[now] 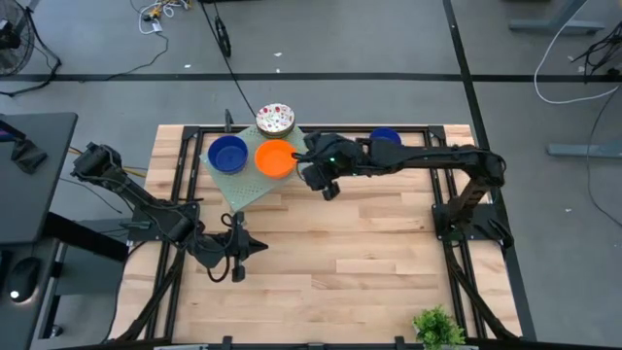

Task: Pick & Place Mini bowls
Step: Stack the blue bowl on the blue bowls on the shelf

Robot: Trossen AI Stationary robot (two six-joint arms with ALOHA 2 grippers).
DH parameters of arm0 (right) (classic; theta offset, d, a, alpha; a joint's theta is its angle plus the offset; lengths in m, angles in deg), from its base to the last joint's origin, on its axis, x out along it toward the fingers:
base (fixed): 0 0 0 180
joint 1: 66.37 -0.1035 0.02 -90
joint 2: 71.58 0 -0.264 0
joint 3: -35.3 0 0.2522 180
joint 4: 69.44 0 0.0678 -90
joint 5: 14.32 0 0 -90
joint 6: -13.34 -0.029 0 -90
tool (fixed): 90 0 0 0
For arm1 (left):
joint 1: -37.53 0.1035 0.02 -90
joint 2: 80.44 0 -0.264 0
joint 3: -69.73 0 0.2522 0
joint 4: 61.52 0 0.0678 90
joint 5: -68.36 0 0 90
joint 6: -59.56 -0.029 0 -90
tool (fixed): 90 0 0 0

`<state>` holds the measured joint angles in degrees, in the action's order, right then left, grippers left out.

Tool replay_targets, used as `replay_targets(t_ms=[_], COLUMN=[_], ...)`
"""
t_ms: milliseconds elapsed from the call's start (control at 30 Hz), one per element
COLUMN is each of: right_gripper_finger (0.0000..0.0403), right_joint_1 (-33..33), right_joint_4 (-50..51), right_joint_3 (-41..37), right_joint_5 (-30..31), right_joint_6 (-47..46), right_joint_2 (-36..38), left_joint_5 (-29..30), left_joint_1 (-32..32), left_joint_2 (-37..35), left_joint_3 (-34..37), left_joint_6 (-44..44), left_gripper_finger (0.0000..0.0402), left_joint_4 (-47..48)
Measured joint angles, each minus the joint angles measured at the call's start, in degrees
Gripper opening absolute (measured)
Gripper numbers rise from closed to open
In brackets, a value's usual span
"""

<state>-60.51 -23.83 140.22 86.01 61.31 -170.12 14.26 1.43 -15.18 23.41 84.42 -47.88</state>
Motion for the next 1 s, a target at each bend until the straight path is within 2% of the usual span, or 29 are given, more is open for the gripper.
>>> replay_targets(t_ms=[133,200,300,433,633,767,1000], right_gripper_finger=[0.0158,0.0155,0.0148,0.0135,0.0117,0.0119,0.0171], right_joint_1=[0.21,1.55,5.08,10.84,20.58,27.9,34.0], right_joint_4=[13.55,21.33,25.32,20.47,7.85,4.99,2.09], right_joint_3=[0.02,0.0,-2.59,-12.46,-28.29,-31.72,-33.5], right_joint_5=[-0.35,-2.95,-7.57,-8.33,0.31,0.6,0.17], right_joint_6=[-9.6,-14.1,-19.98,-24.57,-32.01,-41.95,-44.53], right_joint_2=[4.42,6.25,8.62,11.77,12.95,11.67,9.54], left_joint_5=[-0.44,-0.79,-0.81,-0.82,-0.81,0.16,0.42], left_joint_1=[0.0,0.0,0.0,0.0,0.02,0.02,0.02], left_joint_2=[0.0,0.0,0.0,0.0,0.0,0.0,0.0], left_joint_3=[0.0,0.0,0.0,0.0,0.0,0.0,0.0], left_joint_6=[0.02,0.04,0.2,0.45,0.46,0.16,0.16], left_gripper_finger=[0.0016,0.0016,0.0016,0.0016,0.0016,0.0016,0.0016], left_joint_4=[-0.01,-0.02,-0.06,-0.09,-0.09,-0.12,-0.15])
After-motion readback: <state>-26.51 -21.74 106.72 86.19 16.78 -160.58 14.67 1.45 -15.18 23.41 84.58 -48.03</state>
